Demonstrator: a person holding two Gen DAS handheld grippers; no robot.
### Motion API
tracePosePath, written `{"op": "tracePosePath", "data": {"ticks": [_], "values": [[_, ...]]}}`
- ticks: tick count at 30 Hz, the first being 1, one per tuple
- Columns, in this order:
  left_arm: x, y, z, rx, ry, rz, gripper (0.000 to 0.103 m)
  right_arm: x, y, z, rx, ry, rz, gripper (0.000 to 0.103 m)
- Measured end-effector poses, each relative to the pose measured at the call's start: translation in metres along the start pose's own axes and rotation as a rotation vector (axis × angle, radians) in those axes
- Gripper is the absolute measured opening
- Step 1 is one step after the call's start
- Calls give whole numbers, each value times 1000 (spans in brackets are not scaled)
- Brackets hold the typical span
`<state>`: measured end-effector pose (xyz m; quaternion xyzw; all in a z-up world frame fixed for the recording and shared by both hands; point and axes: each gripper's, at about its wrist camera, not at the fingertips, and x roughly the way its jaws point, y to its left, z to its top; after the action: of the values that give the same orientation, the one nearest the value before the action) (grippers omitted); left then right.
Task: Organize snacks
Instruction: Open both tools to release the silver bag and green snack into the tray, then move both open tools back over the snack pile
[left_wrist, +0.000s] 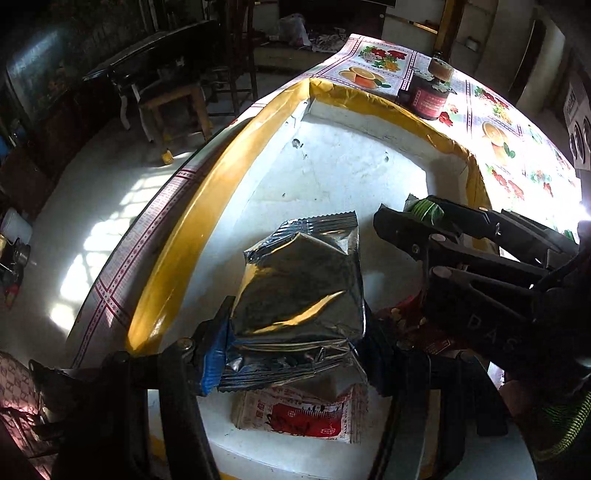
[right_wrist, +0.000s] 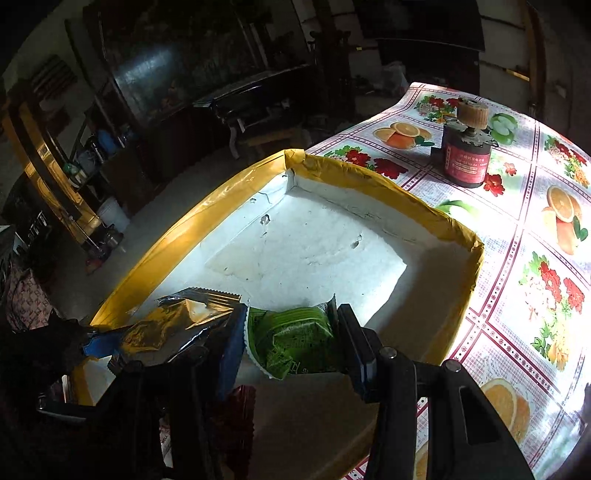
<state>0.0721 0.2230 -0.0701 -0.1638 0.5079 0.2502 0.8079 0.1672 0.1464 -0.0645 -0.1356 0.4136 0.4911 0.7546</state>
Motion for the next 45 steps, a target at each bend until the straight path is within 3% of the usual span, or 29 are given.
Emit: {"op": "tracePosePath", "data": {"ticks": [9, 14, 20, 31, 40, 45], "values": [[-8, -2, -2, 18, 2, 9, 65, -5, 6, -2, -62, 22, -74, 59], [-23, -1, -7, 8, -19, 7, 67, -37, -2, -8, -30, -33, -70, 63], [-49, -15, -15, 17, -65, -37, 70, -91, -29, -43, 84, -107, -67, 69], [-74, -96, -40, 165, -80, -149, 78, -178, -86, -134, 303, -177, -149, 70], [-79, -172, -65, 324, -40, -276, 81, -237, -132, -204, 450, -197, -272, 75], [-74, -209, -71, 363, -7, -303, 82, -252, -152, -227, 519, -211, -302, 75]]}}
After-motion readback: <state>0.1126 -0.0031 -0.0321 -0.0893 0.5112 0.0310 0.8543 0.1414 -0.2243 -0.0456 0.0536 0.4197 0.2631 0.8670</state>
